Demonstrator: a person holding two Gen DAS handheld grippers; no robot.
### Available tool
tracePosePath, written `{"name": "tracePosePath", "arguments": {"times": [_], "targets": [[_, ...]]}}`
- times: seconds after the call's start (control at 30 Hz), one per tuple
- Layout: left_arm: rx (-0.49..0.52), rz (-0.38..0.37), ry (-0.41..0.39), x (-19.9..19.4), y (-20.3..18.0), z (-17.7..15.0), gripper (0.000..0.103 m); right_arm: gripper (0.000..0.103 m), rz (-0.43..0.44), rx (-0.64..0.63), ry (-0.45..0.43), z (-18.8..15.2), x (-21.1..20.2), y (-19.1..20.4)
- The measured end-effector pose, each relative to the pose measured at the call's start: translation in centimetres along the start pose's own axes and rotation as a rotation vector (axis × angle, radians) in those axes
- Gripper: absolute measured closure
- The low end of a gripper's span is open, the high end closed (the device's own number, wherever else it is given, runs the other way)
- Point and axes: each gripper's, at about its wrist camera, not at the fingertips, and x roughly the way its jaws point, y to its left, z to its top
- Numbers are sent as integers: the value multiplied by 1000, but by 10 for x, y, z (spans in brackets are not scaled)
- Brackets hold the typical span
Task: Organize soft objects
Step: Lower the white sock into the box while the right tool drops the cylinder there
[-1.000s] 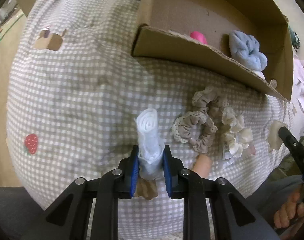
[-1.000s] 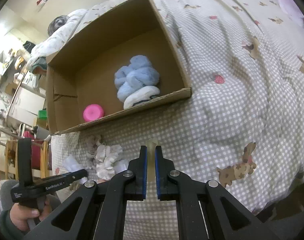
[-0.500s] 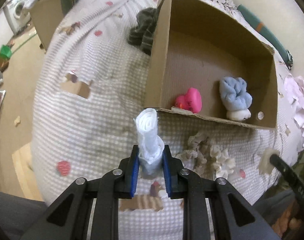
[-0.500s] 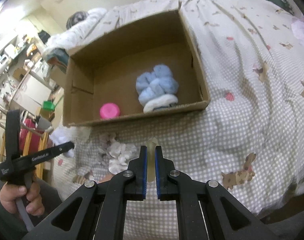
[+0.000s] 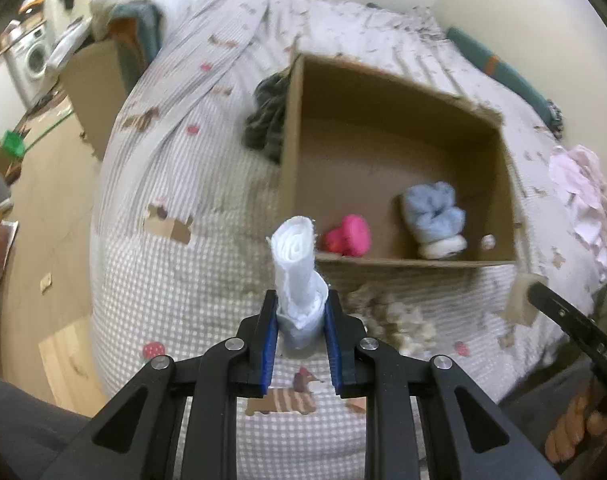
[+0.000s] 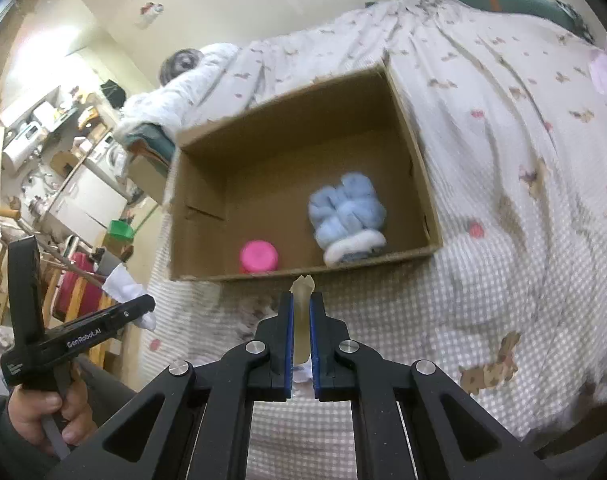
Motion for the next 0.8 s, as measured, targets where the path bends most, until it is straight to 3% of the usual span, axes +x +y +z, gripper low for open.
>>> {"name": "tracePosePath", "arguments": {"times": [0.23, 0.47, 0.8], "targets": [[72, -23, -78, -27, -23, 46, 83, 94, 32, -49, -70, 34, -20, 15], [120, -25, -102, -11, -40, 73, 83, 94, 52, -87, -120, 66, -6, 17], [145, -8, -42, 59, -42, 72, 83, 94, 13, -29, -14, 68, 63, 0]]}}
